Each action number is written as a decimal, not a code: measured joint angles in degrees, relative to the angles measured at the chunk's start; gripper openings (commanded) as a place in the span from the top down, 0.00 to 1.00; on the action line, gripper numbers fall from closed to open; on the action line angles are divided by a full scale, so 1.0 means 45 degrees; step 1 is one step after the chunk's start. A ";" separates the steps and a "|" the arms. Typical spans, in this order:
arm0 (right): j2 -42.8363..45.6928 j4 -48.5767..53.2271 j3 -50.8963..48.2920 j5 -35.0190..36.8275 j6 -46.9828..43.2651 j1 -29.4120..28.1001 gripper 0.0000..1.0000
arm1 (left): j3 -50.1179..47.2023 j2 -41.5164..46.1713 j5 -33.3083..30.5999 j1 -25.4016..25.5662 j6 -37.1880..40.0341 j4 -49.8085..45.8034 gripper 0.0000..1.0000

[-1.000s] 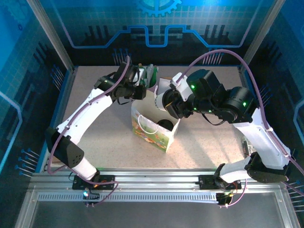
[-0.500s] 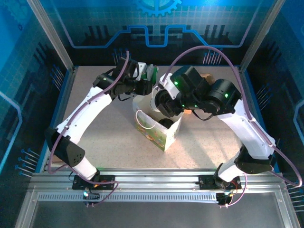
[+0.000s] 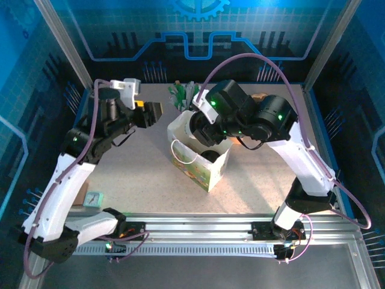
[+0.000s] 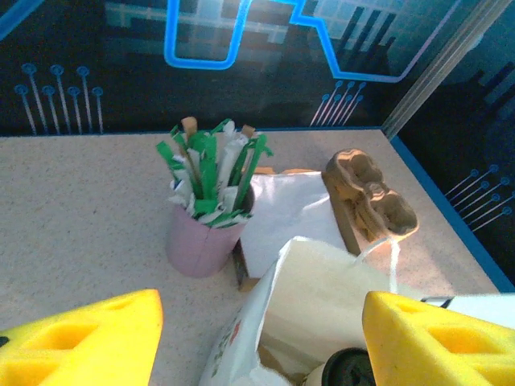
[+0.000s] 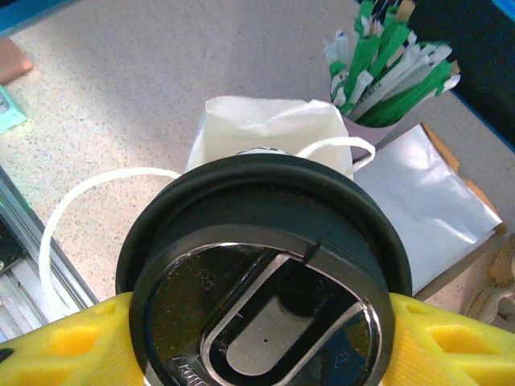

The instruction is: Pack the takeout coffee

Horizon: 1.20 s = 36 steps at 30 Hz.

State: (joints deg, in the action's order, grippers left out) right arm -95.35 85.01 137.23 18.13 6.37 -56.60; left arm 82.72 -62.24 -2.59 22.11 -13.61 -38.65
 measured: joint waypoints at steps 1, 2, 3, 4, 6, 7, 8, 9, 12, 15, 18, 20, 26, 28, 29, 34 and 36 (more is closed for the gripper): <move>0.0000 0.0049 0.0180 0.0170 -0.0010 -0.0136 0.37 | -0.0364 0.0257 -0.0141 -0.0039 0.0005 0.0049 0.32; 0.0005 0.0063 0.0325 0.0340 -0.0034 -0.0325 0.37 | -0.0767 0.0525 -0.0287 -0.0083 0.0005 0.0097 0.31; 0.0019 0.0063 0.0418 0.0452 -0.0058 -0.0495 0.37 | -0.1132 0.0753 -0.0403 -0.0155 0.0005 0.0121 0.31; 0.0029 0.0058 0.0515 0.0534 -0.0073 -0.0699 0.36 | -0.1511 0.0981 -0.0529 -0.0248 0.0005 0.0170 0.31; 0.0029 0.0053 0.0714 0.0549 -0.0107 -0.1039 0.36 | -0.2127 0.1360 -0.0724 -0.0413 0.0000 0.0243 0.31; 0.0029 0.0049 0.0806 0.0544 -0.0141 -0.1195 0.36 | -0.2414 0.1554 -0.0816 -0.0486 0.0000 0.0330 0.31; 0.0024 0.0053 0.0899 0.0544 -0.0151 -0.1321 0.36 | -0.2613 0.1710 -0.0865 -0.0529 0.0000 0.0393 0.31; -0.0024 0.0087 0.1064 0.0554 -0.0151 -0.1423 0.36 | -0.2807 0.1875 -0.0937 -0.0549 0.0000 0.0457 0.31; -0.0413 0.0199 0.1802 0.0627 -0.0151 -0.1588 0.37 | -0.3327 0.2268 -0.1059 -0.0573 0.0000 0.0933 0.30; -0.0845 0.0233 0.2001 0.0942 -0.0223 -0.1588 0.37 | -0.3857 0.2594 -0.1107 -0.0627 0.0000 0.1365 0.30; -0.1404 0.0257 0.2001 0.1268 -0.0335 -0.1540 0.38 | -0.4289 0.2730 -0.1146 -0.0641 0.0000 0.1753 0.31; -0.1744 0.0262 0.1996 0.1287 -0.0345 -0.1360 0.38 | -0.4532 0.2749 -0.1146 -0.0641 -0.0010 0.1875 0.30; -0.2147 0.0355 0.1666 0.1171 -0.0408 -0.0340 0.38 | -0.4891 0.2749 -0.1146 -0.0641 -0.0097 0.2064 0.30; -0.2268 0.0364 0.1559 0.1156 -0.0442 -0.0199 0.38 | -0.4930 0.2749 -0.1146 -0.0641 -0.0097 0.2108 0.30; -0.2351 0.0389 0.1520 0.1107 -0.0447 -0.0136 0.38 | -0.4949 0.2754 -0.1146 -0.0641 -0.0092 0.2147 0.30; -0.2764 0.0418 0.1404 0.0714 -0.0534 0.0301 0.40 | -0.5173 0.2759 -0.1146 -0.0641 -0.0097 0.2341 0.30; -0.2914 0.0408 0.1326 0.0534 -0.0573 0.0505 0.40 | -0.5217 0.2759 -0.1146 -0.0641 -0.0097 0.2351 0.30</move>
State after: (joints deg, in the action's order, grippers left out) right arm -108.47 86.85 143.20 20.53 3.79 -54.33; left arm 59.24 -49.82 -7.75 19.22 -14.04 -28.08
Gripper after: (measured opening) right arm 0.637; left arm 0.696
